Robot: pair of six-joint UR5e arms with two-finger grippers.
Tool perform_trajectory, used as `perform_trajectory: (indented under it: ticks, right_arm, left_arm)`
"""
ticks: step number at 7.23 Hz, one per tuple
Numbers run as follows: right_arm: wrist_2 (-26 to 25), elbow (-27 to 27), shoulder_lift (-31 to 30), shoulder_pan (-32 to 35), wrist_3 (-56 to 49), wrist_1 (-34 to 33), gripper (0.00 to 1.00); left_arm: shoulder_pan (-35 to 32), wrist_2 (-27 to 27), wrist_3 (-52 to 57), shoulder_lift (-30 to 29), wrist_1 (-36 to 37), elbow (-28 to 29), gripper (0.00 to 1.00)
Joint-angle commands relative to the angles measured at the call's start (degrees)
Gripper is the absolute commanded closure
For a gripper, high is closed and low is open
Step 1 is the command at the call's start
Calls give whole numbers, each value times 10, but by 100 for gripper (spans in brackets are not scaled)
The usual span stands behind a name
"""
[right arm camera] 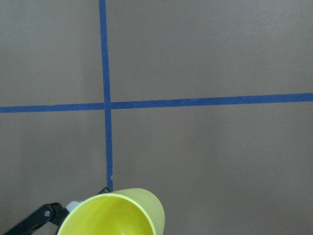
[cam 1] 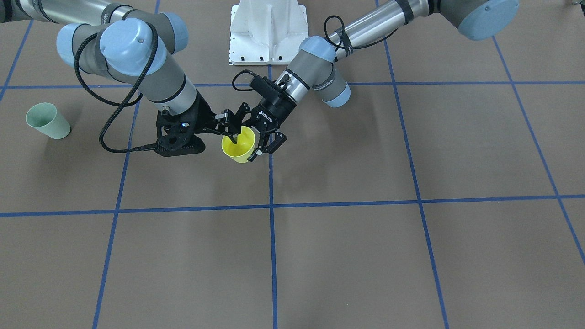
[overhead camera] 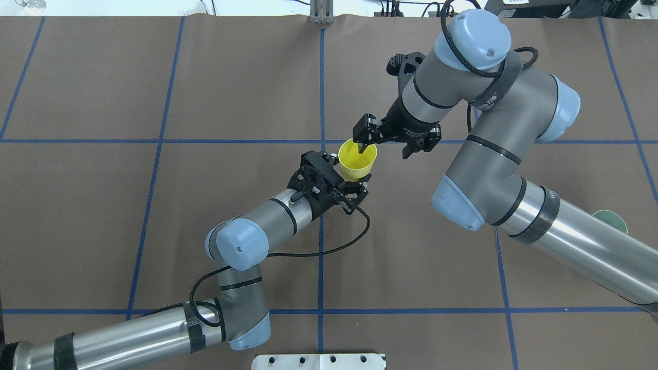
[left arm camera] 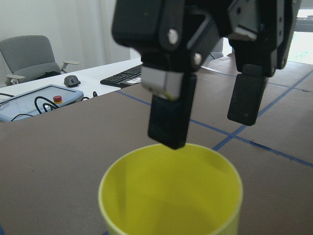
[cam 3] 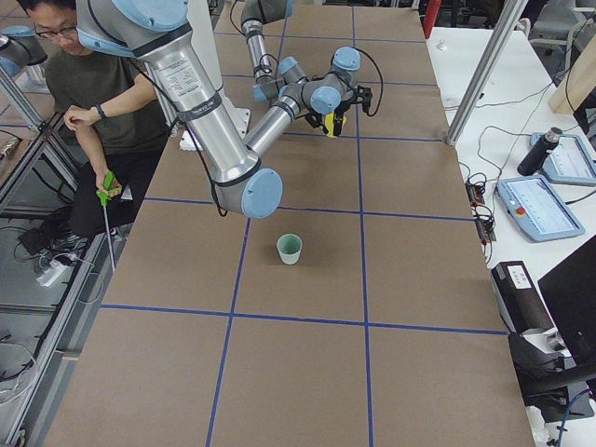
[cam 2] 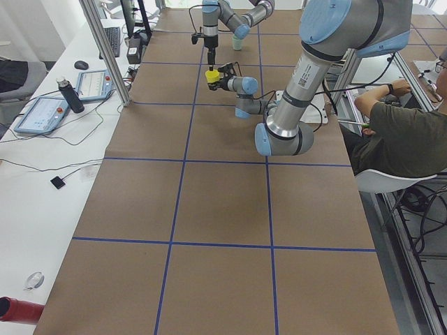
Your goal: Transfer and stack yellow cup on green cup
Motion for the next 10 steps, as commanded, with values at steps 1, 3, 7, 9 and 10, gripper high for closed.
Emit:
perform_trajectory:
  ticks: [1,3,7,9,10]
  right_arm:
    - [0,-1,-3,-8,1,0,0]
    - [2,0,-2,-9,9,1,1]
    - [1,-2,-1,-9,11,2,24]
    - [0,-4,-1,-10,11,2,24]
    - [0,-4,-1,-11,11,3,24]
  left_arm:
    - [0,3,1,0,0,-1,82]
    - [3,25,0,1,-8,0,82]
    - [8,25,1,7,-9,-1,82]
    - [10,25,1,6,-9,-1,82]
    - [10,25,1,6,-9,-1,82]
